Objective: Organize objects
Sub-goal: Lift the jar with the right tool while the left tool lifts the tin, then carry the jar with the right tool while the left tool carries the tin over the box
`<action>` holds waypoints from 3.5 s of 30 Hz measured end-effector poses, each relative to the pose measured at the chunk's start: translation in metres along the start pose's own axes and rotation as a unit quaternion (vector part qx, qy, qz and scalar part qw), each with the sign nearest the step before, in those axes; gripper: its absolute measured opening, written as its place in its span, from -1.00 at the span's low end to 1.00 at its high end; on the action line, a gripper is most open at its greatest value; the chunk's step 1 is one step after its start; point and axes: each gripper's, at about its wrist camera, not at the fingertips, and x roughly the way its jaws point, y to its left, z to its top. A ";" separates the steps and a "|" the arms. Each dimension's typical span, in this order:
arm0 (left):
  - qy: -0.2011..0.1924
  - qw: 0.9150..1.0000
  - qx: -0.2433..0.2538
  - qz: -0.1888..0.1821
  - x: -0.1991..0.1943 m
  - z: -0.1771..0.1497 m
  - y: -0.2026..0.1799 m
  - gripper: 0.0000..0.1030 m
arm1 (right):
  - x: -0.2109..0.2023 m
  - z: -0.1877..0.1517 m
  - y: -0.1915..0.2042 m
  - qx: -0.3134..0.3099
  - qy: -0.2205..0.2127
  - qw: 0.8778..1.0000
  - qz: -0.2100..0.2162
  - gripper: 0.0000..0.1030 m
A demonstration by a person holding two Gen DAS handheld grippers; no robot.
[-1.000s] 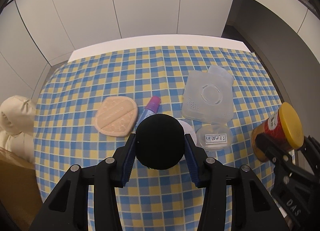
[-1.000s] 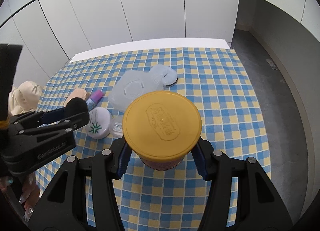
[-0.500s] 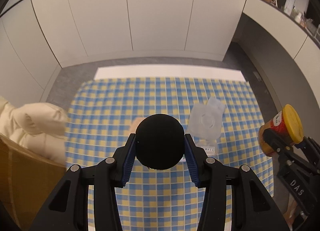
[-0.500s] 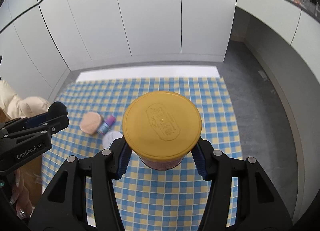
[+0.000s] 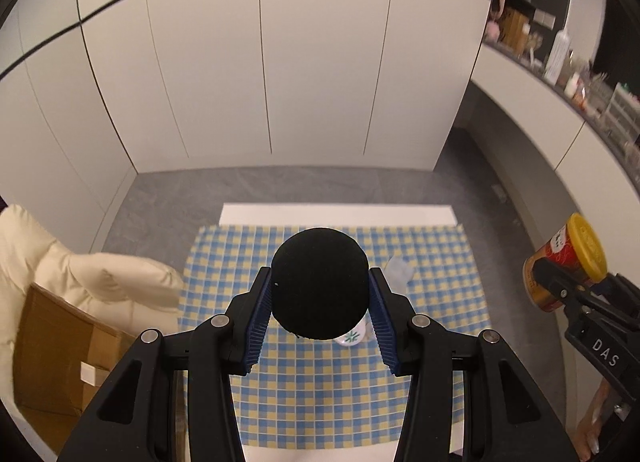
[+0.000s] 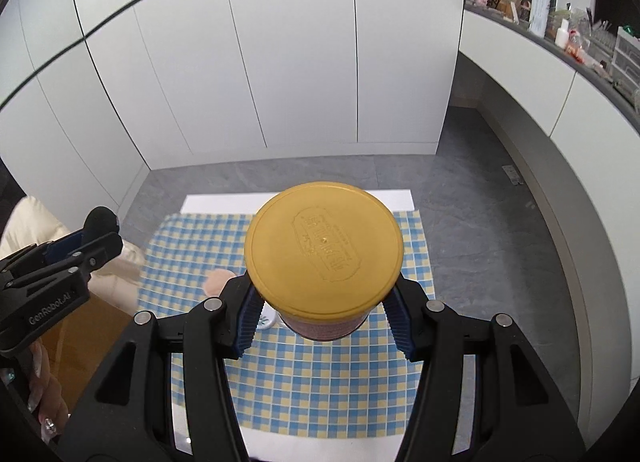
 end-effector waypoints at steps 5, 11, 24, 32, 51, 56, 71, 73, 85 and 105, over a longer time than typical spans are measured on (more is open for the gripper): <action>-0.037 0.999 0.006 0.012 -0.056 0.019 0.001 -0.10 | -0.046 0.023 0.008 -0.010 -0.022 1.000 0.001 0.09; -0.062 0.998 0.002 0.013 -0.105 0.027 0.003 -0.10 | -0.088 0.034 0.019 -0.022 -0.041 0.999 0.004 0.09; -0.072 0.997 0.017 0.003 -0.146 0.011 -0.001 -0.10 | -0.133 0.031 0.036 -0.045 -0.053 0.997 -0.011 0.09; -0.073 0.997 0.022 0.008 -0.155 -0.002 -0.004 -0.10 | -0.143 0.024 0.041 -0.051 -0.050 0.997 -0.018 0.09; -0.073 0.997 0.017 0.010 -0.204 -0.079 0.000 -0.10 | -0.189 -0.049 0.048 -0.070 -0.039 0.997 -0.014 0.09; -0.078 0.997 0.020 0.013 -0.228 -0.105 0.000 -0.10 | -0.204 -0.078 0.043 -0.063 -0.039 0.997 -0.006 0.09; -0.065 0.997 0.016 0.032 -0.251 -0.182 0.013 -0.10 | -0.237 -0.166 0.031 -0.048 -0.013 0.999 0.000 0.09; -0.060 0.997 0.020 0.035 -0.251 -0.192 0.014 -0.10 | -0.239 -0.175 0.028 -0.045 -0.008 0.999 0.007 0.09; -0.042 0.999 0.029 0.013 -0.257 -0.230 0.022 -0.10 | -0.251 -0.221 0.016 -0.039 0.013 0.999 0.020 0.09; 0.011 0.999 0.032 0.013 -0.242 -0.281 0.036 -0.10 | -0.258 -0.281 0.006 -0.032 0.069 0.996 0.037 0.09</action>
